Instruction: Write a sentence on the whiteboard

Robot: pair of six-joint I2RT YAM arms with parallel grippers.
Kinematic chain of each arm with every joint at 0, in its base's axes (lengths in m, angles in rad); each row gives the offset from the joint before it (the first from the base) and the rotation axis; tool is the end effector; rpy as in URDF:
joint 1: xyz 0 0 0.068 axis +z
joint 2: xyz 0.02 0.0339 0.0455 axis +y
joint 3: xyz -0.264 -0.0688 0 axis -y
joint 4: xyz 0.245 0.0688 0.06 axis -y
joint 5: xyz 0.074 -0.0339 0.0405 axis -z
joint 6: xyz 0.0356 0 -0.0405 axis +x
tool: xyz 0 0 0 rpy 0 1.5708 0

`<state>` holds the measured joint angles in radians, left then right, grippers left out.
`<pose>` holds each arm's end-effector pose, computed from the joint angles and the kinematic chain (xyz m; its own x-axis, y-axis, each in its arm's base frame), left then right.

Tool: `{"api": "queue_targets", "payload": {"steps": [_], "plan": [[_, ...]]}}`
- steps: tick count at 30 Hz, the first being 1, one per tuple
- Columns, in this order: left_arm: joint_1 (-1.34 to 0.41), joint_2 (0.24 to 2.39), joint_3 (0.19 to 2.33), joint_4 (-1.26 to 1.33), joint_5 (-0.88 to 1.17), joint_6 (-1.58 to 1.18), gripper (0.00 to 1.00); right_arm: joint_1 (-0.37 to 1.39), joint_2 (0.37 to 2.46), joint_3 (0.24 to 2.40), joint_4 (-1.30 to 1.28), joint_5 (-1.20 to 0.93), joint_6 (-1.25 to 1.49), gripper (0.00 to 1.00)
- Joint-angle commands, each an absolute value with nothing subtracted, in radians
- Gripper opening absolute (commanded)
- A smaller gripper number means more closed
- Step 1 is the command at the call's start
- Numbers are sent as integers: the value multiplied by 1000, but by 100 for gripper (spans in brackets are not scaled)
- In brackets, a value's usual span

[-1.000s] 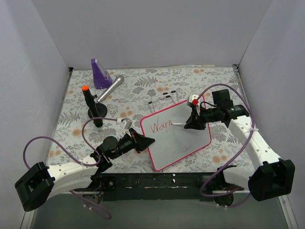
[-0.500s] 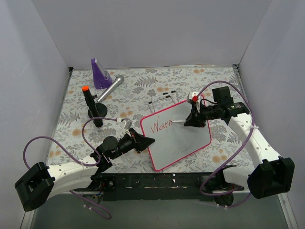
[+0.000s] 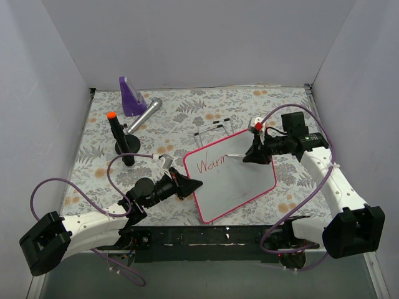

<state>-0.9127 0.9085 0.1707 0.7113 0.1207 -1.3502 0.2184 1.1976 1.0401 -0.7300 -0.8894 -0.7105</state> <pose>0.1120 -0.1518 0.1984 -0.8417 -0.4949 -0.2156 0.1722 0.1325 -0.9761 0.2244 0.0781 0.3054 -0.1727 -0.4591 -0.8714 -0.9601 0.2760 0.0448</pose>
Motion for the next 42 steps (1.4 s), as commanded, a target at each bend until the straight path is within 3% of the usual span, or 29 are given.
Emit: {"api": "queue_targets", "payload": {"steps": [1, 10, 22, 42], "plan": [[-917, 882, 173, 799, 144, -1312, 0, 212, 1187, 1032, -770, -877, -768, 1], [-916, 891, 176, 807, 147, -1313, 0, 210, 1164, 1003, -804, -880, -802, 1], [-919, 880, 172, 793, 144, -1308, 0, 212, 1149, 1149, -851, -989, -795, 1], [-917, 851, 170, 765, 141, -1299, 0, 115, 1092, 1083, -821, -1025, -801, 1]]}}
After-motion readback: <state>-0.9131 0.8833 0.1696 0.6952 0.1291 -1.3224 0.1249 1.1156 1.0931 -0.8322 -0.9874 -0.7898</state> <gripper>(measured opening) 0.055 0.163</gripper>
